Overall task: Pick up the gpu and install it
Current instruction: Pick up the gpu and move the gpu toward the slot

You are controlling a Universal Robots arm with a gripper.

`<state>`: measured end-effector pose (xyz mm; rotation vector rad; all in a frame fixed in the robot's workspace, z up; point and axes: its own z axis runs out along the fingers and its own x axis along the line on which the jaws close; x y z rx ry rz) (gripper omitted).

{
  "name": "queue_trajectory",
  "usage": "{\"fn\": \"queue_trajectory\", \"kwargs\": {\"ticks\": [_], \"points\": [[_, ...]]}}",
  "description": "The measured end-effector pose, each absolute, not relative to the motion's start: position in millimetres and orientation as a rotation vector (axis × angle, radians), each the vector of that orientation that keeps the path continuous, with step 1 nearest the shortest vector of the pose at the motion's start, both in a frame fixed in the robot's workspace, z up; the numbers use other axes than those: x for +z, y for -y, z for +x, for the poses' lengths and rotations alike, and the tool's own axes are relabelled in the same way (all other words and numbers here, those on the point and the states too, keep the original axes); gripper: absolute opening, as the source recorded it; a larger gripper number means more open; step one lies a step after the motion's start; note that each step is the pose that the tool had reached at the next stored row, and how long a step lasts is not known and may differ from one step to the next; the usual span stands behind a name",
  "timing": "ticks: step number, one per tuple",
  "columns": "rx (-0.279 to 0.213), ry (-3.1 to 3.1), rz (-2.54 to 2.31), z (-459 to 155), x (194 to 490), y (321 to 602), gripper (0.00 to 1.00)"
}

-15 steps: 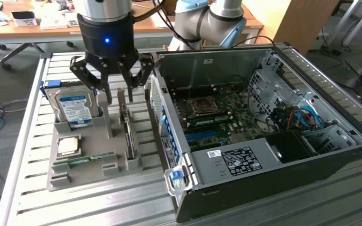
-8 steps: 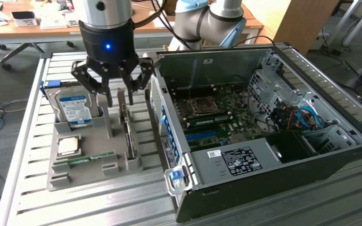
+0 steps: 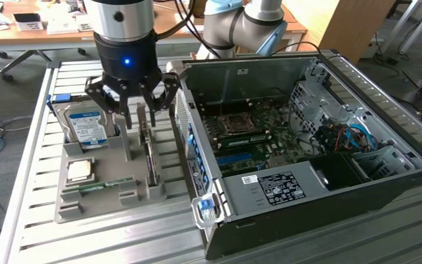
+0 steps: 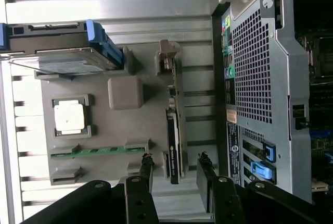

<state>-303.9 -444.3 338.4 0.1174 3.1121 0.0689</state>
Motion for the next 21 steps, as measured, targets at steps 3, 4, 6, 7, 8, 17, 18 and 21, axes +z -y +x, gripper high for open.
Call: {"fn": "queue_trajectory", "kwargs": {"ticks": [3,4,6,7,8,17,18,21], "points": [[0.069,-3.112,0.117,-303.9,337.0,444.3,0.47],[0.069,-3.112,0.117,-303.9,337.0,444.3,0.47],[0.069,-3.112,0.117,-303.9,336.8,444.3,0.47],[0.069,-3.112,0.117,-303.9,336.8,444.3,0.47],[0.069,-3.112,0.117,-303.9,336.8,444.3,0.47],[0.069,-3.112,0.117,-303.9,334.4,444.3,0.47],[0.069,-3.112,0.117,-303.9,334.4,444.3,0.47],[0.069,-3.112,0.117,-303.9,334.3,444.3,0.47]]}}
